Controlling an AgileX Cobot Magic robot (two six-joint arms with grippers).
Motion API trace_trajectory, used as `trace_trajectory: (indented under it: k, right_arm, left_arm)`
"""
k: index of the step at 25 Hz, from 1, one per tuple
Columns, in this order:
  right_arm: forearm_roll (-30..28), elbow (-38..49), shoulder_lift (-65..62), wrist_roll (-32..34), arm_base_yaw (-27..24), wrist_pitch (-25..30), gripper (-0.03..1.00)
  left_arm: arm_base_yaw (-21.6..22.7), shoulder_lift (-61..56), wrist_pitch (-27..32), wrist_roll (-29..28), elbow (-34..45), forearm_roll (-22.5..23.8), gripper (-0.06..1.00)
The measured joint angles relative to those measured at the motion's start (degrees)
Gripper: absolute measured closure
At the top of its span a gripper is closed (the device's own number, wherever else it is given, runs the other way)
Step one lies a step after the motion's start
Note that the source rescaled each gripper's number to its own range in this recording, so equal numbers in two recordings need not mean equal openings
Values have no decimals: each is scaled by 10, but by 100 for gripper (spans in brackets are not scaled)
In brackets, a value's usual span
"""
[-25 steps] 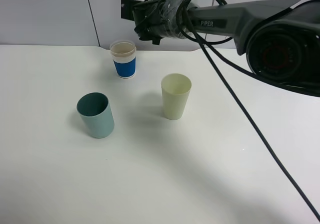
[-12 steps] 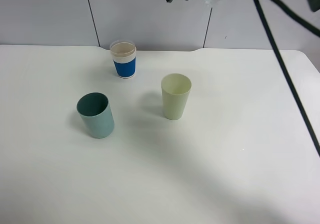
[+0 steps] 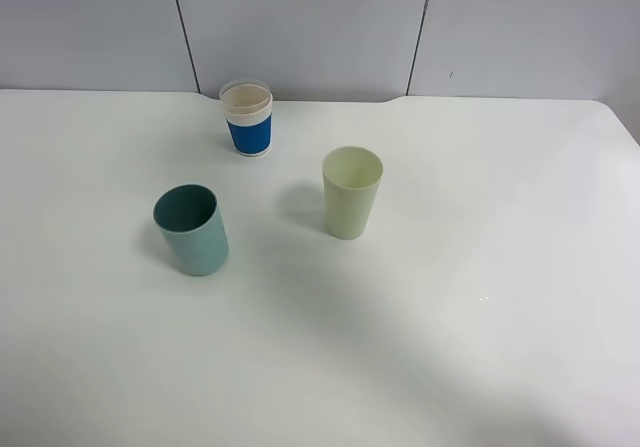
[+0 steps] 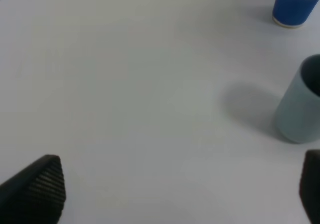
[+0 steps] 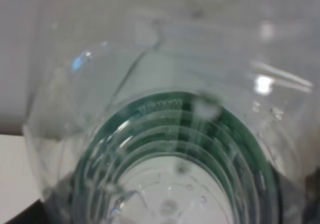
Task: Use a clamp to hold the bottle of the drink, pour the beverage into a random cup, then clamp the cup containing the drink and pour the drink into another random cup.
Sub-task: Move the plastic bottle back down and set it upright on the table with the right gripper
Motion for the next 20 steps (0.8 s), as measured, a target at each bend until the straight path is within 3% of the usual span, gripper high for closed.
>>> trace_trajectory:
  k: [7, 10, 20]
  right_arm:
    - [40, 3, -49, -5, 0, 1, 97]
    - [41, 46, -86, -4, 0, -13, 97]
    - [42, 326, -284, 98, -20, -204, 97]
  left_arm:
    - [0, 0, 0, 0, 0, 0, 11]
    - [0, 0, 0, 0, 0, 0, 11]
    - [0, 0, 0, 0, 0, 0, 11]
